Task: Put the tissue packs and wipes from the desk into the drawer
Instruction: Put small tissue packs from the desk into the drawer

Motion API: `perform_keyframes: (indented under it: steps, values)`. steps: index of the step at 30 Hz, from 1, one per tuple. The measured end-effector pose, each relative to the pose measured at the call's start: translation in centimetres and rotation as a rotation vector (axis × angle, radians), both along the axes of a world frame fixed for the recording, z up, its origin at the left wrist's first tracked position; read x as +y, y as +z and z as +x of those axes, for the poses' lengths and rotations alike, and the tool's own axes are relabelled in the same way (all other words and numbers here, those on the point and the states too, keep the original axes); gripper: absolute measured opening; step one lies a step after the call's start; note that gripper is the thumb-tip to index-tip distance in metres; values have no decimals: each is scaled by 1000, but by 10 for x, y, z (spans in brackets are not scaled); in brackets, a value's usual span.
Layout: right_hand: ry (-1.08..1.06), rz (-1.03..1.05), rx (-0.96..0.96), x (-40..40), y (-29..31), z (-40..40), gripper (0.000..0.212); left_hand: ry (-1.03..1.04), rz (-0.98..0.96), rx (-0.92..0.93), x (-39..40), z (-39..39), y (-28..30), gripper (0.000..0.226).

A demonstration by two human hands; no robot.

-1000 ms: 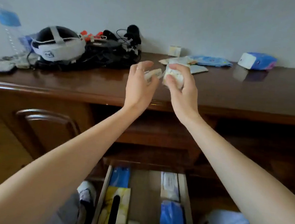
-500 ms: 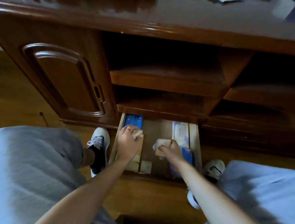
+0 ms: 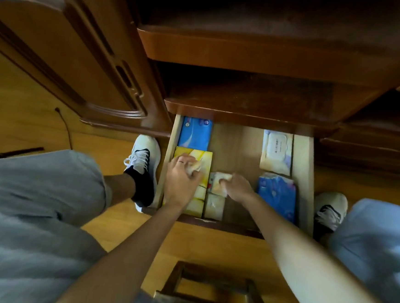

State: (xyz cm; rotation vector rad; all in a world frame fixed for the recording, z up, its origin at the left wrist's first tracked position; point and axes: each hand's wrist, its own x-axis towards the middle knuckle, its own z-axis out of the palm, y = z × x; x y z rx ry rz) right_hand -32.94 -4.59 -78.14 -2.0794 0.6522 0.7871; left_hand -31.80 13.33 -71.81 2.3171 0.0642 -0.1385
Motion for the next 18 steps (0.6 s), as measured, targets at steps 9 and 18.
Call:
perform_keyframes:
  steps: [9, 18]
  values:
    - [318, -209, -155, 12, -16, 0, 51, -22, -20, 14, 3, 0, -10, 39]
    - [8, -142, -180, 0, -17, -5, 72, -19, -25, 39, 0, -3, -14, 41]
